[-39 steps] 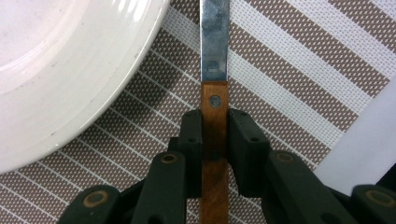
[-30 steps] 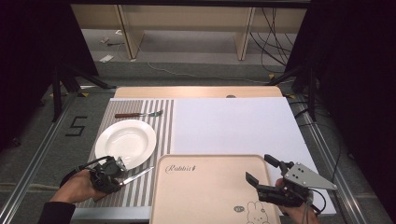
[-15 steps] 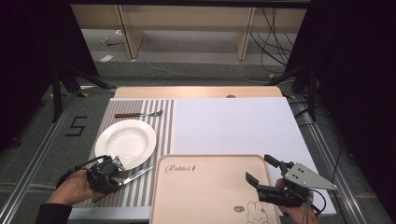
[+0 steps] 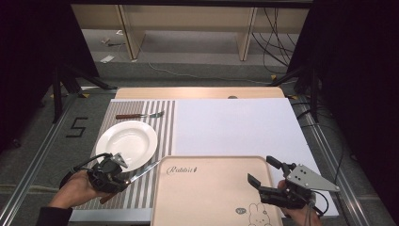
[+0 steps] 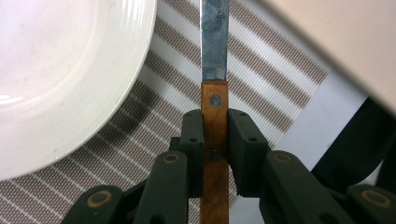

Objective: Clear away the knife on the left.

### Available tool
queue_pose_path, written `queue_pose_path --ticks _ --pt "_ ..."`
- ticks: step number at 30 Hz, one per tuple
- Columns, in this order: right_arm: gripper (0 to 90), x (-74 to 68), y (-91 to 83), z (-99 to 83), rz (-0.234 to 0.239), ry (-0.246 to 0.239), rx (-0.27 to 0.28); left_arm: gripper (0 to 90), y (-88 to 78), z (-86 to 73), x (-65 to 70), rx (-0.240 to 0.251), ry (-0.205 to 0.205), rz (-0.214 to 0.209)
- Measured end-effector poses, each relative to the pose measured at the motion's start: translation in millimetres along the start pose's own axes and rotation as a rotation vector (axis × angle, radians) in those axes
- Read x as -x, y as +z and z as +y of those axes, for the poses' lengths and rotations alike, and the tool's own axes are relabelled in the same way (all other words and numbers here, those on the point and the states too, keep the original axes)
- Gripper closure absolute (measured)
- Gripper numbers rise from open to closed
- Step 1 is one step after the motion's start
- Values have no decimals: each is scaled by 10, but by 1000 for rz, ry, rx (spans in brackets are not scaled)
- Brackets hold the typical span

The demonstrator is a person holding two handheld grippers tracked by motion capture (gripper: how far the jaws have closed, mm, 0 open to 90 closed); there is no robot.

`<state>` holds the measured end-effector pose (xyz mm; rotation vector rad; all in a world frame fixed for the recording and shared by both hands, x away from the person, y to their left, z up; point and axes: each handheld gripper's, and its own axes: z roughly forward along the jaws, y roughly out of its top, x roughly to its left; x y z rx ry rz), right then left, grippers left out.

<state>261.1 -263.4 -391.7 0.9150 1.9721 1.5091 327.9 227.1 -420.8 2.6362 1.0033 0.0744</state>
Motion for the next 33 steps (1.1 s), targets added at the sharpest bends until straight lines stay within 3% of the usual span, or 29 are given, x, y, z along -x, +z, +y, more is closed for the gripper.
queue_pose_path --ticks 4,8,11,23,29,33 --pt "173 1 -2 1 0 1 0 768 -24 55 53 41 -51 1" --pt "173 2 -3 1 0 1 0 768 -33 106 102 82 -75 -20" --pt "173 1 -3 1 0 1 0 768 -20 141 169 98 -70 -44" --pt "173 1 -2 1 0 -2 0 768 37 327 486 125 12 -90" --pt "173 0 -4 2 1 -1 1 768 79 397 563 155 -2 -137" --pt "173 -1 0 1 1 -2 0 768 89 443 648 162 16 -159"
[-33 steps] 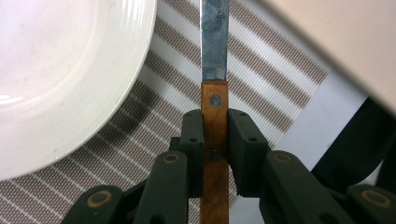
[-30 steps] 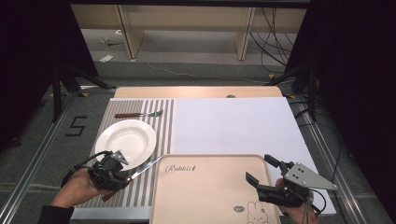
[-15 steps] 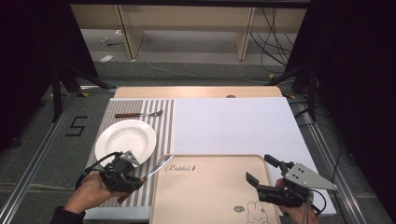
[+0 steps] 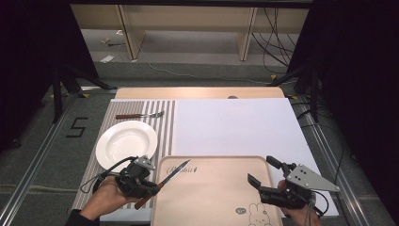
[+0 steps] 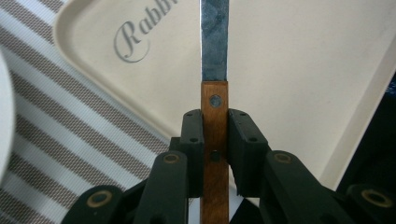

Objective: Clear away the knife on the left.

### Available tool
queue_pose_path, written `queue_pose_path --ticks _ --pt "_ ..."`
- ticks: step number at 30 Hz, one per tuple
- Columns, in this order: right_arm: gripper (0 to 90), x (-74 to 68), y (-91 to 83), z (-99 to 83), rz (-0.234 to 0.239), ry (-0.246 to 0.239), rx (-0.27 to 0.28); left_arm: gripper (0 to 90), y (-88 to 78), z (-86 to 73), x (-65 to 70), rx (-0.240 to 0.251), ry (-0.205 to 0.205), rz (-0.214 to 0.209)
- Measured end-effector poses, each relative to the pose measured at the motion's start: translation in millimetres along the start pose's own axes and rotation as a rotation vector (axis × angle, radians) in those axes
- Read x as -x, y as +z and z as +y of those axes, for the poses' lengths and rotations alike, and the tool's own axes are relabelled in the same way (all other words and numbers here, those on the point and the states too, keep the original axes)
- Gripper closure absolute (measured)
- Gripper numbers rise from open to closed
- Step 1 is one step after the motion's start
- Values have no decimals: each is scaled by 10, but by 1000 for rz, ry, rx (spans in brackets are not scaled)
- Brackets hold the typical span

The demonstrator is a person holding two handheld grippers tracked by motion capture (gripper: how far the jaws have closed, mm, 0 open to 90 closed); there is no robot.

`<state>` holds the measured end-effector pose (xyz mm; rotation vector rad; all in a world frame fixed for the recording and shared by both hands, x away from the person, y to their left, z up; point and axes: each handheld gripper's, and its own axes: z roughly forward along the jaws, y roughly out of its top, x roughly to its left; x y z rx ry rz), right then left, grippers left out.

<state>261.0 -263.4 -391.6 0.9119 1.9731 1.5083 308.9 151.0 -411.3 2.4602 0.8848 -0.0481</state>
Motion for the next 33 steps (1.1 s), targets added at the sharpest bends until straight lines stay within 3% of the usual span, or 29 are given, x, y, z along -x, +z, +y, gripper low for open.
queue_pose_path --ticks 6,22,33 --pt "173 -2 0 0 -1 -2 -1 768 107 56 121 -21 33 -24" --pt "173 -3 3 -1 0 -5 0 768 371 168 340 -87 13 -59" --pt "173 -4 -2 2 0 -3 0 768 545 183 437 -135 21 -80"
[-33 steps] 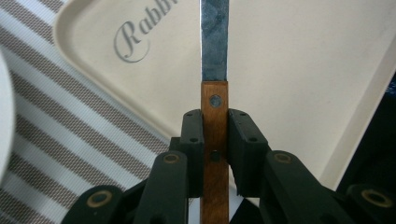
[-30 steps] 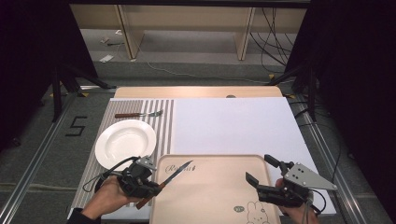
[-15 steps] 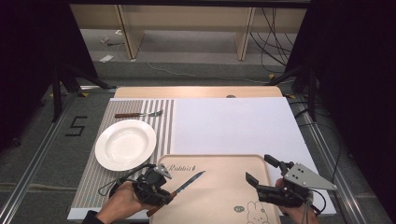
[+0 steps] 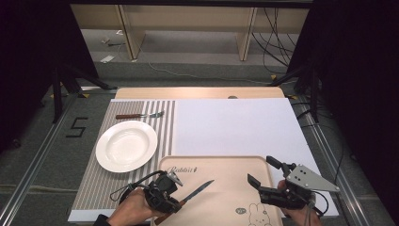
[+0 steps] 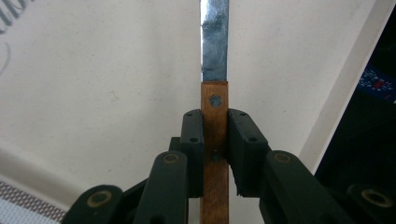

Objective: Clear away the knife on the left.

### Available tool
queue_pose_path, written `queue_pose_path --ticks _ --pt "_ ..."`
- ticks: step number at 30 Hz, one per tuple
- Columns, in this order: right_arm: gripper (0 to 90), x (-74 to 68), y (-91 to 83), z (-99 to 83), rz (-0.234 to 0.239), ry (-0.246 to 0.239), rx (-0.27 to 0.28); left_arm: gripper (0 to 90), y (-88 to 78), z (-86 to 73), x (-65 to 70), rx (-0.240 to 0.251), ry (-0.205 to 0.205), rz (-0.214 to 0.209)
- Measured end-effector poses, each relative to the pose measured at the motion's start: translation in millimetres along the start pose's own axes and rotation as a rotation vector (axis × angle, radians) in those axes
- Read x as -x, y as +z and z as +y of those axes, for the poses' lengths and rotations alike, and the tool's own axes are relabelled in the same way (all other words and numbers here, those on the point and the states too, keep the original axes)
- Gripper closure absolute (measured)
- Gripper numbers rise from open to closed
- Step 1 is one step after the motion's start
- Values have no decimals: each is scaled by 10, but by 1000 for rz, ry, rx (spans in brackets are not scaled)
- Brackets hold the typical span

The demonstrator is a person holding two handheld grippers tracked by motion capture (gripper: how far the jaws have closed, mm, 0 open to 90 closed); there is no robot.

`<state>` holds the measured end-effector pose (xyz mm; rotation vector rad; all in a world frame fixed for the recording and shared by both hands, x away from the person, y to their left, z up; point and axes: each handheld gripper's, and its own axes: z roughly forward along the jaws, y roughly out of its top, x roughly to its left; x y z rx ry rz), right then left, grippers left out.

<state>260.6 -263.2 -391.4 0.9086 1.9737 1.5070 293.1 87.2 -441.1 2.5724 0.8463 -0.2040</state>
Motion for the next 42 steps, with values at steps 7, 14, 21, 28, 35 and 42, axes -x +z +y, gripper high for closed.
queue_pose_path --ticks 7,14,21,28,35,42 --pt "174 -2 -3 1 1 -1 0 768 100 -2 2 -33 -11 1" --pt "174 -1 -2 1 1 -1 1 767 178 -1 6 -61 -15 24" --pt "175 -1 -2 2 2 0 2 760 197 -5 -8 -63 -11 21" --pt "176 1 -5 2 2 0 3 486 104 15 -10 4 8 19" --pt "177 0 -4 1 4 -2 0 251 -6 24 58 89 72 73" --pt "179 -1 -3 0 2 -3 -1 620 14 45 130 131 145 88"
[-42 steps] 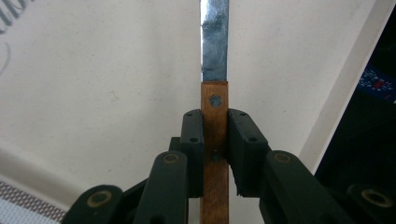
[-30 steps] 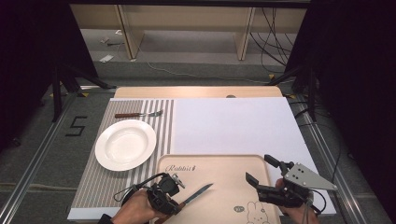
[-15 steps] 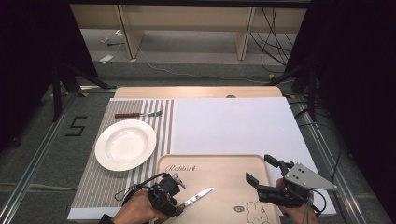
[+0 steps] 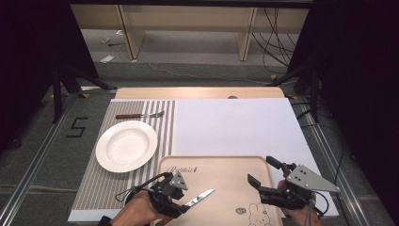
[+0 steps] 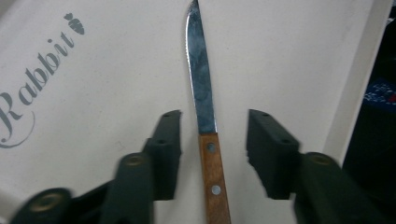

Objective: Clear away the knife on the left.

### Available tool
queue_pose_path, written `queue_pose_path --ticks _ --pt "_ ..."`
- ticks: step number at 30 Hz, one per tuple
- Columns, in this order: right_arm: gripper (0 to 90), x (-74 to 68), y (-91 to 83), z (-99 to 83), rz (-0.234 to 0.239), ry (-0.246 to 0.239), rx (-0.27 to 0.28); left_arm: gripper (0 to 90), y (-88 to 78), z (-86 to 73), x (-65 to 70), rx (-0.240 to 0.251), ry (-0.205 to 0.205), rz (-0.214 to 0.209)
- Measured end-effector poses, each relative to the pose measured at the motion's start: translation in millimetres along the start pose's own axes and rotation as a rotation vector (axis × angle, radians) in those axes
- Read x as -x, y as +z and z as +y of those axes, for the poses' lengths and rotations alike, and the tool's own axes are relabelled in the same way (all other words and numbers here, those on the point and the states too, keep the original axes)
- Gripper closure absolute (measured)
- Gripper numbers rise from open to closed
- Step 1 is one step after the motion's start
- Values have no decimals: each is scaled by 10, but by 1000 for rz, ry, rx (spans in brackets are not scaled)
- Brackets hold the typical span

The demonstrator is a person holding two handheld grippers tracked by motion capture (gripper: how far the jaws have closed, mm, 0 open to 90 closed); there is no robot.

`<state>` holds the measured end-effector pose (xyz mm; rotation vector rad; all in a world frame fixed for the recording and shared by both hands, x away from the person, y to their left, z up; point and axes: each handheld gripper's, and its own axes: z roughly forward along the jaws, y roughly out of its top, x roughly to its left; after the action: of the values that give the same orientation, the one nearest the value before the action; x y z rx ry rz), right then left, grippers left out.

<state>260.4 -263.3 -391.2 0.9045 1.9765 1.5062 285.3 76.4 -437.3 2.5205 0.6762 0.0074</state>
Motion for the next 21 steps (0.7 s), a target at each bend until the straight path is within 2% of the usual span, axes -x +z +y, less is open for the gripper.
queue_pose_path --ticks 2,6,8,11,21 --pt "179 -2 3 0 0 0 -2 690 20 6 -8 -13 16 -7" --pt "179 -3 8 -1 0 -1 -3 821 67 32 50 -4 49 -9" --pt "179 -2 8 -3 0 -4 -3 859 102 50 70 -22 71 -11" --pt "179 -2 7 -2 -1 -1 -3 894 155 63 98 -38 74 -19" --pt "180 -5 9 -3 1 -1 -4 896 231 84 124 -59 83 -32"
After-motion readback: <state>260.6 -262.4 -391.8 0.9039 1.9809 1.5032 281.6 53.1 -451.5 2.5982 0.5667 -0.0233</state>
